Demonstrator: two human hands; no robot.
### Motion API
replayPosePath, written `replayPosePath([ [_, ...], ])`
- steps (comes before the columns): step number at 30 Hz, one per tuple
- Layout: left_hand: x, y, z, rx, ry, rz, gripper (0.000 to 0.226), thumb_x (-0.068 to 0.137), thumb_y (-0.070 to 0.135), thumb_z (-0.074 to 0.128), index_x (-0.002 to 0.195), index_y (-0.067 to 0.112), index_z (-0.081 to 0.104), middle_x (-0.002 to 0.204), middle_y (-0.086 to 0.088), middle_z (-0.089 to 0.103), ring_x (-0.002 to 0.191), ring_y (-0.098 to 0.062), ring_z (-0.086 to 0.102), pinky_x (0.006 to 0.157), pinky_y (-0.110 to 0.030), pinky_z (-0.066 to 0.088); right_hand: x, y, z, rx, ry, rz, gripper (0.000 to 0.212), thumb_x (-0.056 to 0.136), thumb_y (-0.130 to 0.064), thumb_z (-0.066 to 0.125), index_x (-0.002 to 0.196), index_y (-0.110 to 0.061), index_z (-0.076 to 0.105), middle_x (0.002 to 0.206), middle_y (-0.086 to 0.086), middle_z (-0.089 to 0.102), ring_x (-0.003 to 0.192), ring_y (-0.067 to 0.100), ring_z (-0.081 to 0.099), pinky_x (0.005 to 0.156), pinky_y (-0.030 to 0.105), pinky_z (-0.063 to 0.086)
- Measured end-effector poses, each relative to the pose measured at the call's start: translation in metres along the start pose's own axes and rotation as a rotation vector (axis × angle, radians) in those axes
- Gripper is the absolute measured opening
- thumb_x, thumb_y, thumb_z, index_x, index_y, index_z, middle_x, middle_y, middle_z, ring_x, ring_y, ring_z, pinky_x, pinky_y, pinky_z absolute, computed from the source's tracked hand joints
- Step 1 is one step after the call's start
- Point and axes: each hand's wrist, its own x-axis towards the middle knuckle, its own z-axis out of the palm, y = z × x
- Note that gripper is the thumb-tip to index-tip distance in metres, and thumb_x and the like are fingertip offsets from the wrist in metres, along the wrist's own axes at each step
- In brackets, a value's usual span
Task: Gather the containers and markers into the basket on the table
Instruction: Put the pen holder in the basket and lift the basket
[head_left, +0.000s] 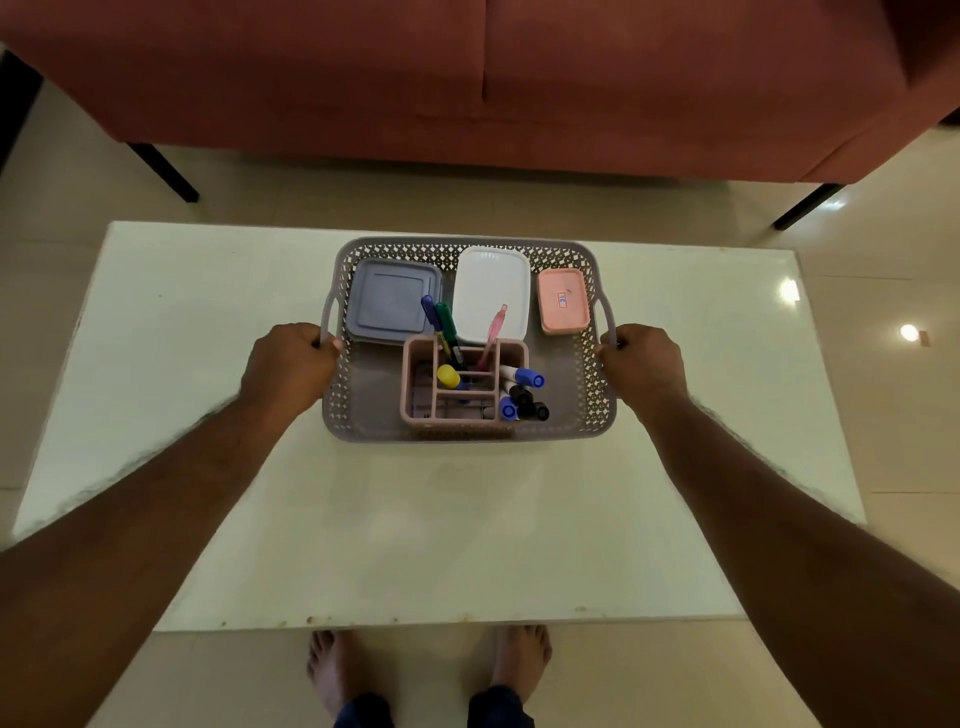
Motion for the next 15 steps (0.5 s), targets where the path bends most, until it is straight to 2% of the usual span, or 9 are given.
replayPosePath([
  [5, -0.040, 0.009, -0.050, 0.013, 0.041, 0.049, 0.029, 0.093, 0.036, 0.053, 0.092, 0.015, 0.073, 0.085, -0.007, 0.073, 0.079, -0.031, 0.069, 0.080, -0.040, 0.055, -0.051, -0.020, -0.028, 0.010, 0.027, -0.029, 0.017, 0.085, -0.021, 0.056, 0.091, -0.019, 0.072, 0.082, -0.001, 0.069, 0.080, 0.022, 0.063, 0.069, 0.027, 0.044],
  [10, -0.108, 0.018, -0.133, 0.031, 0.095, 0.042, 0.027, 0.093, 0.035, 0.055, 0.094, 0.015, 0.073, 0.087, -0.010, 0.073, 0.086, -0.034, 0.066, 0.076, -0.038, 0.053, -0.136, -0.058, -0.074, 0.054, 0.046, -0.011, 0.018, 0.086, -0.020, 0.056, 0.094, -0.020, 0.073, 0.085, 0.001, 0.072, 0.082, 0.023, 0.065, 0.069, 0.029, 0.046],
  [13, -0.150, 0.019, -0.185, 0.041, 0.099, 0.057, 0.029, 0.094, 0.036, 0.054, 0.091, 0.014, 0.072, 0.083, -0.008, 0.072, 0.082, -0.032, 0.064, 0.072, -0.037, 0.051, -0.193, -0.080, -0.105, 0.033, 0.049, -0.038, 0.019, 0.087, -0.023, 0.057, 0.097, -0.020, 0.073, 0.083, 0.000, 0.070, 0.082, 0.024, 0.065, 0.068, 0.027, 0.043],
  [15, -0.178, 0.020, -0.220, 0.043, 0.104, 0.076, 0.028, 0.095, 0.035, 0.054, 0.091, 0.014, 0.072, 0.082, -0.007, 0.072, 0.080, -0.031, 0.062, 0.070, -0.036, 0.049, -0.233, -0.094, -0.124, 0.042, 0.057, -0.045, 0.019, 0.087, -0.023, 0.059, 0.100, -0.020, 0.073, 0.086, 0.002, 0.071, 0.083, 0.024, 0.066, 0.073, 0.031, 0.049],
])
